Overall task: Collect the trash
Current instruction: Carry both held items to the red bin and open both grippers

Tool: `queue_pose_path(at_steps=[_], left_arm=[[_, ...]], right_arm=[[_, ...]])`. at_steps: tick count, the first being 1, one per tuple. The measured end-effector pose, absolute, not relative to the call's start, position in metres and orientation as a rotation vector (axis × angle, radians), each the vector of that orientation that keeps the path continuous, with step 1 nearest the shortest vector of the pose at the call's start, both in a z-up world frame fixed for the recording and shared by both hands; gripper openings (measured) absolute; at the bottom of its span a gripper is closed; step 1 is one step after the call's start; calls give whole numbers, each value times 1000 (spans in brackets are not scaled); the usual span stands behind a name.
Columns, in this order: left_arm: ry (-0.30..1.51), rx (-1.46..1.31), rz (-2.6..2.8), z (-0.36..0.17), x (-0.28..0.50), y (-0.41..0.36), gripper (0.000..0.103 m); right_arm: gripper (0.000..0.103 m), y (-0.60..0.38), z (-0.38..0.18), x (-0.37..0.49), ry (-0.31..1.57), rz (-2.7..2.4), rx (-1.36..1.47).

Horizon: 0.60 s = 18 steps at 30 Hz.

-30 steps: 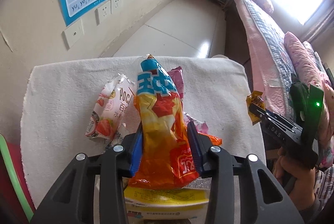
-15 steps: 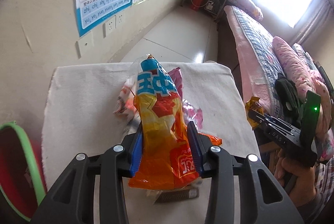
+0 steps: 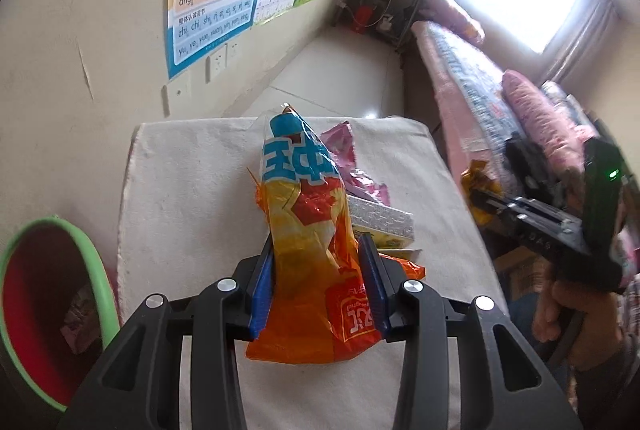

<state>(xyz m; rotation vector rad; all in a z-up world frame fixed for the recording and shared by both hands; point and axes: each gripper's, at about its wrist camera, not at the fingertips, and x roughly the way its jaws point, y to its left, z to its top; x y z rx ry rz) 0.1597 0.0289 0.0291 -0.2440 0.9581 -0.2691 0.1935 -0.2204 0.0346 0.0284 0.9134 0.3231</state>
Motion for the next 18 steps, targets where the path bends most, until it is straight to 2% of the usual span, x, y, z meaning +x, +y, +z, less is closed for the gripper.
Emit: queue_pose_path(at_steps=[18], left_arm=[[916, -332, -148, 27, 110, 107, 37]], right_arm=[[16, -129, 40, 158, 931, 488, -20]])
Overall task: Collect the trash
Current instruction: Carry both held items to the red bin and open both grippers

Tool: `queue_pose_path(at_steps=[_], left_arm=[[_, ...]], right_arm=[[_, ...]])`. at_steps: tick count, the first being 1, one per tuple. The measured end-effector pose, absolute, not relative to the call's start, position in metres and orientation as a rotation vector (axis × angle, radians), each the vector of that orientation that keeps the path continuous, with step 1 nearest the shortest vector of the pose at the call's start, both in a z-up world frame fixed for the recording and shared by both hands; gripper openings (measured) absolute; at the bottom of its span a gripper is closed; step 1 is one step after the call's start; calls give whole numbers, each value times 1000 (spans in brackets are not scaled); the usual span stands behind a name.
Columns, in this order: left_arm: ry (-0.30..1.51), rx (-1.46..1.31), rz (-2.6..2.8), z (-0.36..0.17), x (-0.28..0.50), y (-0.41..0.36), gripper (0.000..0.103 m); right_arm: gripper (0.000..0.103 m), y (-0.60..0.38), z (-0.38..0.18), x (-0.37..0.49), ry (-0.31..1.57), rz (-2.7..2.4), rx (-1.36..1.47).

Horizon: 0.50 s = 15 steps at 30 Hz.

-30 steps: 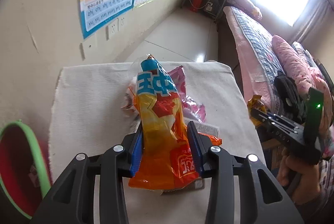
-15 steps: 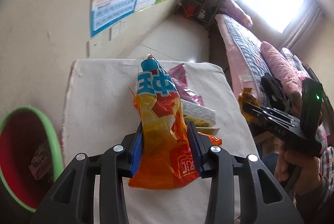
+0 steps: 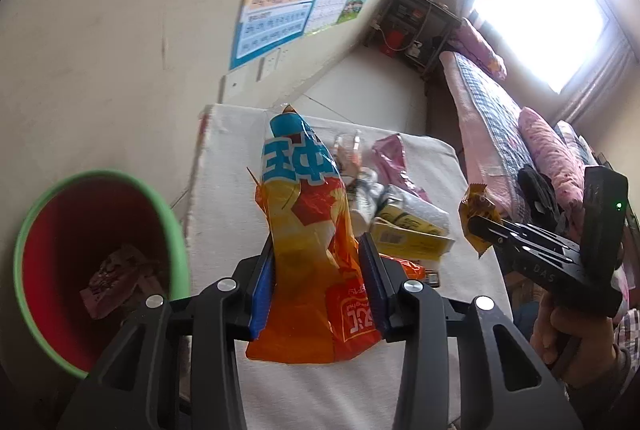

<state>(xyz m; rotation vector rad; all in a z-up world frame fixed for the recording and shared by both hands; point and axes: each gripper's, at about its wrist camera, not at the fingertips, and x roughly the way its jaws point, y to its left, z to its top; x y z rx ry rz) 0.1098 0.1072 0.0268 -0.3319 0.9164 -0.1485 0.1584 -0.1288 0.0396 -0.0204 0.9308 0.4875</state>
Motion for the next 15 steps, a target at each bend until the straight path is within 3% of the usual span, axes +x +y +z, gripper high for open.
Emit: queue_pose_path(at_steps=[15], left_arm=[[874, -391, 48, 35, 75, 212, 38]], right_arm=[[16, -4, 60, 151, 909, 701, -93]])
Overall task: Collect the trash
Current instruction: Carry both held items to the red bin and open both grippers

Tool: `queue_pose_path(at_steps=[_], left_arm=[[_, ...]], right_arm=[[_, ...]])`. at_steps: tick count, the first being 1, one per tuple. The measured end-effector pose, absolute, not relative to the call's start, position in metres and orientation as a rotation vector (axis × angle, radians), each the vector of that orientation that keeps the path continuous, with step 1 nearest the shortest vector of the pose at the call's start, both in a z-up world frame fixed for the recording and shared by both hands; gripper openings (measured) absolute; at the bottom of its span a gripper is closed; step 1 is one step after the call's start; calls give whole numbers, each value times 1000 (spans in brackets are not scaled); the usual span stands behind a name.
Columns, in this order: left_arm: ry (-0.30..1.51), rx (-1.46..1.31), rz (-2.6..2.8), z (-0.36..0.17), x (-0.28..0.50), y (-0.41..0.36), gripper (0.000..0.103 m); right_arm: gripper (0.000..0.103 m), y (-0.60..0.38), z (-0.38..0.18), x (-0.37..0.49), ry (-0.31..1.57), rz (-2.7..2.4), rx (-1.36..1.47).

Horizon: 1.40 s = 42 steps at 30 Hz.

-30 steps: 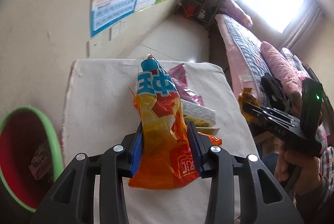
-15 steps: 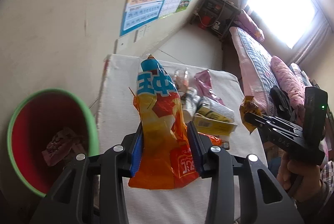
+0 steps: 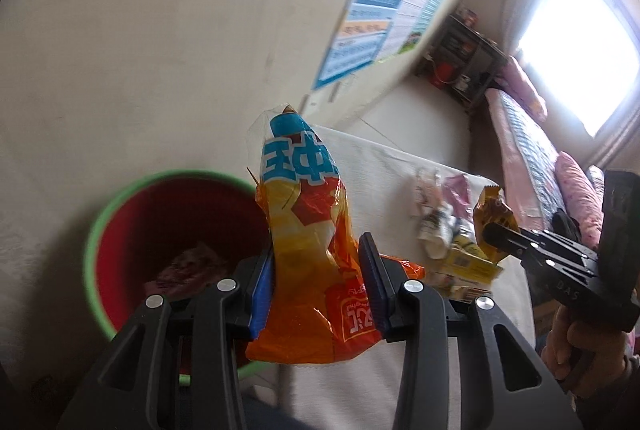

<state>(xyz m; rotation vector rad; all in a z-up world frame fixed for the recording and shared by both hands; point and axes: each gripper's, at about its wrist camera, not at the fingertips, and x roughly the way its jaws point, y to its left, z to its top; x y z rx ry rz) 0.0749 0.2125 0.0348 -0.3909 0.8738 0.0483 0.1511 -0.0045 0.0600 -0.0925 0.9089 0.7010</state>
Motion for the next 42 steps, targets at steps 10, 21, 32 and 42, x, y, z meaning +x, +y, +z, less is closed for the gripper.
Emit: queue_pose_path(at_steps=[10, 21, 32, 42], left_arm=[[892, -419, 149, 19, 41, 270, 38], [892, -473, 177, 4, 36, 306, 39], [876, -505, 164, -5, 30, 317, 40], [866, -548, 151, -3, 35, 335, 75]], right_arm=[[16, 83, 45, 133, 948, 862, -174], [16, 139, 28, 132, 991, 927, -214], [16, 164, 20, 129, 1001, 924, -255], [60, 165, 3, 133, 1032, 878, -229]])
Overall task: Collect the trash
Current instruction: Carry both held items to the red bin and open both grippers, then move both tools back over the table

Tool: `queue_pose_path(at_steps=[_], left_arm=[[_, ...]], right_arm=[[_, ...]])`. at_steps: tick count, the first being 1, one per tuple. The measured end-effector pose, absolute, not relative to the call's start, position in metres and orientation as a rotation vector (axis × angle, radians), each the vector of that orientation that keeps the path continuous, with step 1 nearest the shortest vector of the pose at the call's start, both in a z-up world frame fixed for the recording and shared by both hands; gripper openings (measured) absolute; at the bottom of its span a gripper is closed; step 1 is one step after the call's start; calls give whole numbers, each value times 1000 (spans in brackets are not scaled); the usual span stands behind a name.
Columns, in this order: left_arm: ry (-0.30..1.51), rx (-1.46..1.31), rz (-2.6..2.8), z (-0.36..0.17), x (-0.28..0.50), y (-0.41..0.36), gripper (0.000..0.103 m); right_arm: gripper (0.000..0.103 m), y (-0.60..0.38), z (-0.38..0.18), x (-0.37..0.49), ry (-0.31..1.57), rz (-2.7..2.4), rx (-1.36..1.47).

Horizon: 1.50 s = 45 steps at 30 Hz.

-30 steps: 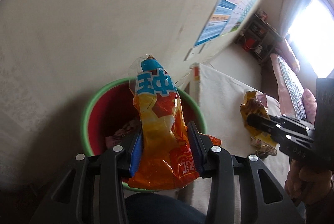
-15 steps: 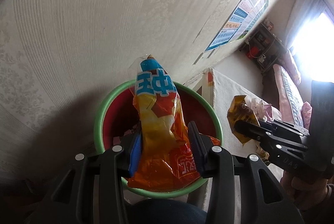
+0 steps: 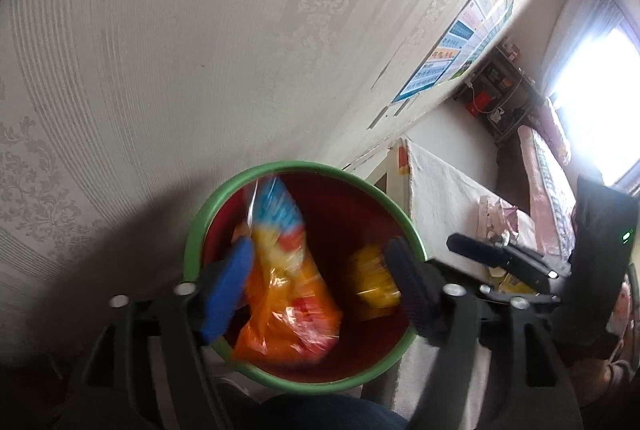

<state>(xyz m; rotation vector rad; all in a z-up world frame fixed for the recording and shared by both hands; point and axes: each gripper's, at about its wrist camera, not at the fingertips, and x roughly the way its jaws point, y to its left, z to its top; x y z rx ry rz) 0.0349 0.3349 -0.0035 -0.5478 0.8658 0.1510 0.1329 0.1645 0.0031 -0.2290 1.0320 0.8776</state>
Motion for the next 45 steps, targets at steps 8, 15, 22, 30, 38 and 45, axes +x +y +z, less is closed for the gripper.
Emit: queue_pose_path(at_steps=[8, 15, 22, 30, 38, 45], left_arm=[[851, -571, 168, 1, 31, 325, 86], [860, -498, 171, 13, 35, 287, 92], [865, -447, 106, 28, 47, 238, 95], [876, -409, 6, 36, 72, 175, 95], [923, -317, -101, 37, 116, 116, 95], [962, -267, -165, 34, 161, 86, 95]], right_arm=[[84, 145, 7, 127, 1003, 829, -245], [98, 100, 20, 117, 953, 752, -230], [98, 40, 36, 115, 909, 658, -223], [98, -56, 46, 134, 898, 501, -137], [98, -129, 47, 173, 910, 375, -65], [98, -151, 41, 205, 924, 341, -85]])
